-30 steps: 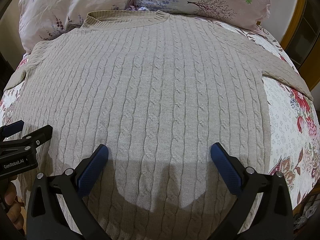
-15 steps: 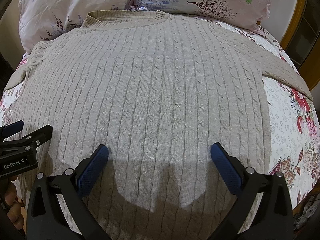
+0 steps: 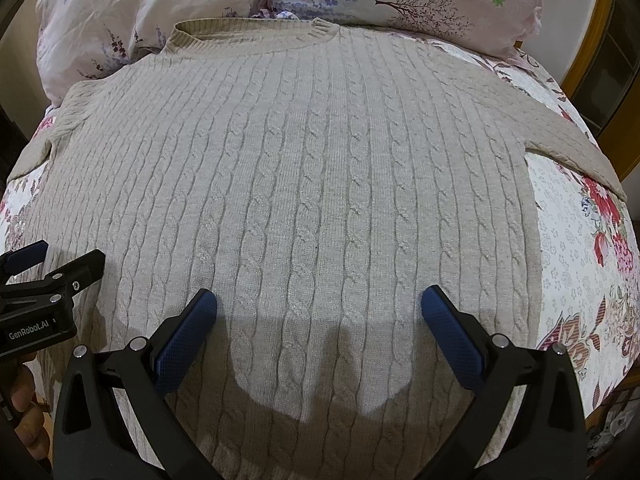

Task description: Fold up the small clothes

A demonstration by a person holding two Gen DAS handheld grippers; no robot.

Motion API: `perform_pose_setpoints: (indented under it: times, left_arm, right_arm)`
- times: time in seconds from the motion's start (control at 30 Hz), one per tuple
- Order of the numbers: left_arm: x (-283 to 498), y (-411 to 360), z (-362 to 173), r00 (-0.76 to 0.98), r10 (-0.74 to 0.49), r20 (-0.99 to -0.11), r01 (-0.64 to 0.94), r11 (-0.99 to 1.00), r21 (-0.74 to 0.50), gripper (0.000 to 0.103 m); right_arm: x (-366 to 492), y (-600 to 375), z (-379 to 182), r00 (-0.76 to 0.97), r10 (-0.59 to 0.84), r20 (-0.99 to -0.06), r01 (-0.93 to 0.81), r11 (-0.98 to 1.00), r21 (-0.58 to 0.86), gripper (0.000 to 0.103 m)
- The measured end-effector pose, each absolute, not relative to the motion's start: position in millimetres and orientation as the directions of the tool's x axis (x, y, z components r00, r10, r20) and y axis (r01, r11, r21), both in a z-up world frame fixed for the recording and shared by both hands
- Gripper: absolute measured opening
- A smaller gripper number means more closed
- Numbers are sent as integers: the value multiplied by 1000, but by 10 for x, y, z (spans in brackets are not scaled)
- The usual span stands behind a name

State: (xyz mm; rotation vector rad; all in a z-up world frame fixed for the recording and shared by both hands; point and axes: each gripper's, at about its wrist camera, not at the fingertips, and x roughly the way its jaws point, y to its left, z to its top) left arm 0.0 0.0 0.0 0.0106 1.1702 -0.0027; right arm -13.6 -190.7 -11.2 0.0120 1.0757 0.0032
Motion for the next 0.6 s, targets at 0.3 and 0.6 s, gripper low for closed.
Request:
perform_pose_setpoints:
  times: [0.3, 0.6]
  left_arm:
    - [-1, 0, 1, 392, 3, -920, 7, 1000, 7, 101]
    - [25, 0, -7, 382, 1, -924, 14, 1000, 7, 101]
  right_arm:
    - [-143, -1919, -115, 489, 24, -872, -30, 999, 10, 102]
    - [-107, -2024, -36, 494, 71, -867, -72, 997, 41, 102]
